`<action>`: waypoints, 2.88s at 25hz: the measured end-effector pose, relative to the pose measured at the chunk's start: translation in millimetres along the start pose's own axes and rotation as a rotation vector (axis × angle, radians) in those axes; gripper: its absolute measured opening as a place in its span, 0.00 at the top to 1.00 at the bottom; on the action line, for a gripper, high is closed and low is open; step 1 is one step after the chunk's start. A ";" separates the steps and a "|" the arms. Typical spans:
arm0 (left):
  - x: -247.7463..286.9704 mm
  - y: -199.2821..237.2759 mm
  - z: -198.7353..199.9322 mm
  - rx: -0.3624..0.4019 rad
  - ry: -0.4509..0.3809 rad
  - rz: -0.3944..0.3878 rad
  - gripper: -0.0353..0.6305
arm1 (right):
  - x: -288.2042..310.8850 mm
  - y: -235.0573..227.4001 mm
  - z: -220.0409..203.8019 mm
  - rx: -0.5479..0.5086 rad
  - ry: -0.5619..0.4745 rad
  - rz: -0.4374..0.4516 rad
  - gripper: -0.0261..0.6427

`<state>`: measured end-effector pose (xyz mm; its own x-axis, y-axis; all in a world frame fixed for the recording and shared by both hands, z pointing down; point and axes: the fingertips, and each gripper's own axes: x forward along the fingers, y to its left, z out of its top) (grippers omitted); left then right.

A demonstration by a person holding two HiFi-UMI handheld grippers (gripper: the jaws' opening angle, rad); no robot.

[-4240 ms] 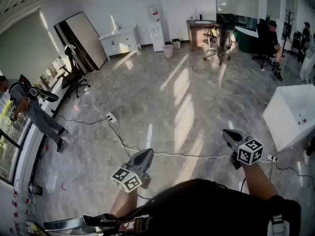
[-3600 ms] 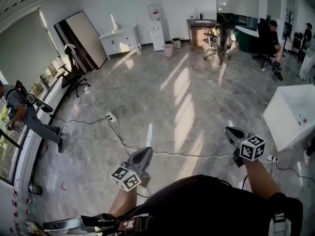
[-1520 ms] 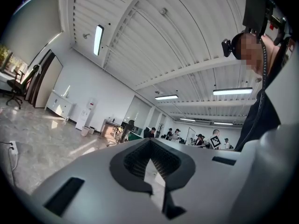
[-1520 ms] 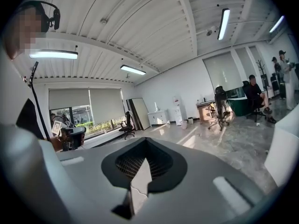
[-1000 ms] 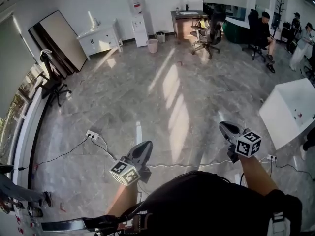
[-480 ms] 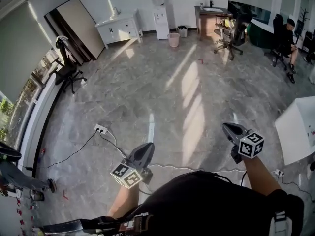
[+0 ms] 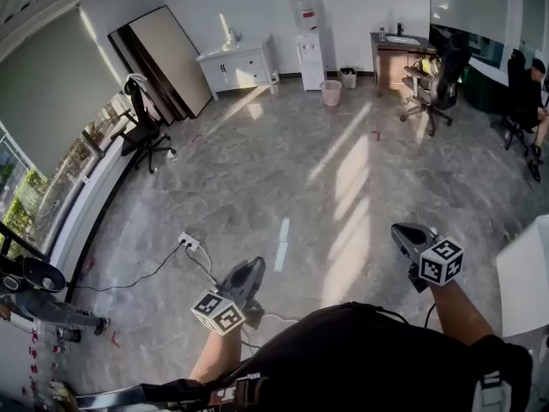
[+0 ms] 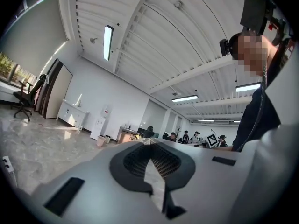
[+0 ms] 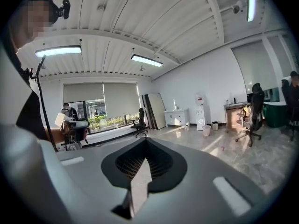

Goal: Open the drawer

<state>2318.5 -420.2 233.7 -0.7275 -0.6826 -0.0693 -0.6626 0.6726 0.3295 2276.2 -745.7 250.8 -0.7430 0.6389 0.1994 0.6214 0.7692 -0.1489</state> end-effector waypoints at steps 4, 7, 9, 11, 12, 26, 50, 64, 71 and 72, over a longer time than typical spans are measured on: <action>54.5 -15.0 4.8 0.001 -0.006 -0.002 0.96 | -6.0 -51.1 14.5 -0.021 -0.004 0.001 0.96; 83.6 -16.9 3.5 0.009 0.025 -0.014 0.96 | -3.1 -77.3 20.8 -0.008 -0.004 -0.006 0.96; 100.6 -10.4 2.9 0.012 0.037 -0.021 0.96 | 1.5 -93.0 21.4 -0.003 0.001 -0.011 0.96; 119.6 -0.1 2.0 0.006 0.037 -0.017 0.96 | 5.9 -112.6 18.4 0.002 0.002 -0.026 0.96; 129.7 6.2 0.8 0.000 0.033 -0.017 0.96 | 8.5 -123.3 15.8 0.011 0.000 -0.039 0.96; 258.1 179.3 45.8 0.008 0.042 -0.213 0.96 | 143.0 -197.1 75.9 0.008 -0.038 -0.230 0.96; 370.4 349.3 108.0 0.054 -0.010 0.027 0.96 | 388.1 -341.7 136.9 0.003 -0.031 -0.019 0.96; 503.7 356.9 125.6 0.031 -0.130 0.204 0.96 | 472.8 -480.5 231.9 -0.144 -0.016 0.200 0.96; 531.2 391.6 119.8 0.015 -0.106 0.223 0.96 | 516.0 -499.2 228.0 -0.160 0.014 0.232 0.96; 535.8 399.0 121.5 0.011 -0.107 0.221 0.96 | 522.0 -502.3 226.8 -0.160 0.022 0.228 0.96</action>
<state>1642.7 -482.9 213.7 -0.8691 -0.4850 -0.0967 -0.4871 0.8055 0.3376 1519.9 -795.6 209.9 -0.5751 0.7935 0.1991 0.8045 0.5927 -0.0380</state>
